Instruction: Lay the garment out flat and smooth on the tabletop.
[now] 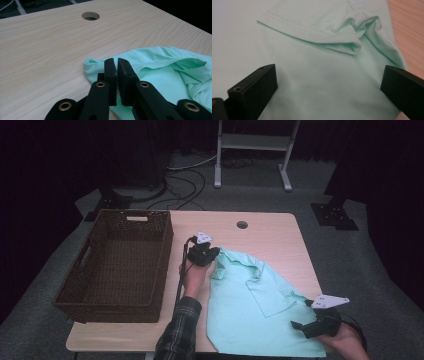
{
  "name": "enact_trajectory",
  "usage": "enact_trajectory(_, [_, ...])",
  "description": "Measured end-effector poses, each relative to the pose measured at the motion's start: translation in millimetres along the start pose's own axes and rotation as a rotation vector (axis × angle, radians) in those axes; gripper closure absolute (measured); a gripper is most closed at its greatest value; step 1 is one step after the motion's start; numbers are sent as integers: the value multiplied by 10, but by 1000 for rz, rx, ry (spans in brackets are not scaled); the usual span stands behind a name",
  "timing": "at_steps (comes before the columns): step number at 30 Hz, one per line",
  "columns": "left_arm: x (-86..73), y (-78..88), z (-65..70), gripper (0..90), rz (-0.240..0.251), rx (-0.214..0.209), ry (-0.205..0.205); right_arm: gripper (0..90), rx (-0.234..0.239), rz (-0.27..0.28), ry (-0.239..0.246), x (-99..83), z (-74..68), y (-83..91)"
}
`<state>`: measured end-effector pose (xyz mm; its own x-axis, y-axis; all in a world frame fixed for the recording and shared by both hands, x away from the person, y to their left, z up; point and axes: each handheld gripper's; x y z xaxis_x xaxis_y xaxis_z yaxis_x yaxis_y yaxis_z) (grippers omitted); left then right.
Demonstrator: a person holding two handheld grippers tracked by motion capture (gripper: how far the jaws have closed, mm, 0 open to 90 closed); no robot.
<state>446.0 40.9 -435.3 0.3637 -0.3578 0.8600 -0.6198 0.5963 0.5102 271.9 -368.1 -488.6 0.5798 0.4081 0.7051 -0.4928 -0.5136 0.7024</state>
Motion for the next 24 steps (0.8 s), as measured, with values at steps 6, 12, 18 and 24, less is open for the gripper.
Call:
enact_trajectory(6, [-24, 95, -96, 866, 12, 17, 12, 0, -6, 1, -2, -14, 18, 16])
enact_trajectory(12, [-89, 160, -213, 865, -15, 50, 5, 0, -6, 1, -3, -13, 17, 15])
enact_trajectory(18, [-178, 189, -357, 863, -41, 88, 12, 0, -7, 1, -4, -11, 17, 13])
enact_trajectory(24, [-255, 163, -415, 765, -60, 128, 18, 0, -7, 2, -3, -11, 17, 13])
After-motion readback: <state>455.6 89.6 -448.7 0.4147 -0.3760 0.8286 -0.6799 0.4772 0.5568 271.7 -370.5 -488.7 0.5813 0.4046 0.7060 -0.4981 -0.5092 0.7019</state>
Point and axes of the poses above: each handheld gripper's, and its own axes: y roughly backward along the jaws, x roughly out of its top, z roughly to its right, and after that the axes turned 7 degrees about -y, right-handed
